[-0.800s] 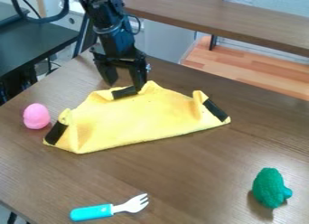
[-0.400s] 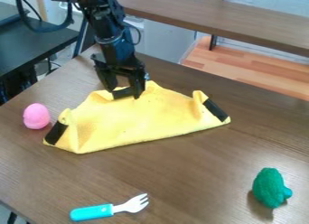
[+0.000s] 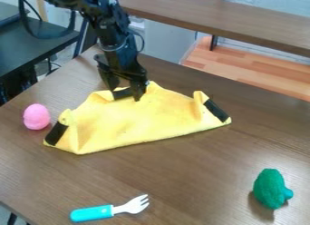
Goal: Unfold the cloth from top to bottom
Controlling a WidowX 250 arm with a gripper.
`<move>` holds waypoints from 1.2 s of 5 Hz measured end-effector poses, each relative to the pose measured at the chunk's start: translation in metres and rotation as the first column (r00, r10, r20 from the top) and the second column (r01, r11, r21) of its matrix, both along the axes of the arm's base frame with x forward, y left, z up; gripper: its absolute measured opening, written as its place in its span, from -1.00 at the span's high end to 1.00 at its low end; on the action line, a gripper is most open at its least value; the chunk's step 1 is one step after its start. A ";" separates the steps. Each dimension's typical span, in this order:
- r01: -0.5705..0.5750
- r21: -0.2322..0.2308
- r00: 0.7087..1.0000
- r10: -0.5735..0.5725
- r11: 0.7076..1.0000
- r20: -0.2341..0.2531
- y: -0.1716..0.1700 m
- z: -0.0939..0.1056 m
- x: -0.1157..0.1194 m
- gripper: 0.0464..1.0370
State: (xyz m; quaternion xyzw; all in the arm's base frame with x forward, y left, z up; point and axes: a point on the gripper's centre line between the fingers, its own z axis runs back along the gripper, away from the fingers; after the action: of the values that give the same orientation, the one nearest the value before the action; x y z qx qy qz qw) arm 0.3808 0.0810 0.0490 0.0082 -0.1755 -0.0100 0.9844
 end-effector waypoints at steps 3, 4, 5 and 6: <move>0.069 0.142 0.989 -0.086 0.987 0.116 0.002 0.001 0.018 -0.92; 0.054 0.153 0.991 -0.072 0.987 0.116 0.005 -0.002 0.030 -0.92; 0.033 0.174 0.994 -0.051 0.984 0.101 0.012 -0.014 0.039 -0.92; 0.016 0.208 0.995 -0.036 0.978 0.093 0.018 -0.020 0.043 -0.92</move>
State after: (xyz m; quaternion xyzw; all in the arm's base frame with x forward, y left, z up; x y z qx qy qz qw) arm 0.4243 0.0990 0.0295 0.1090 -0.2207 -0.0406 0.9684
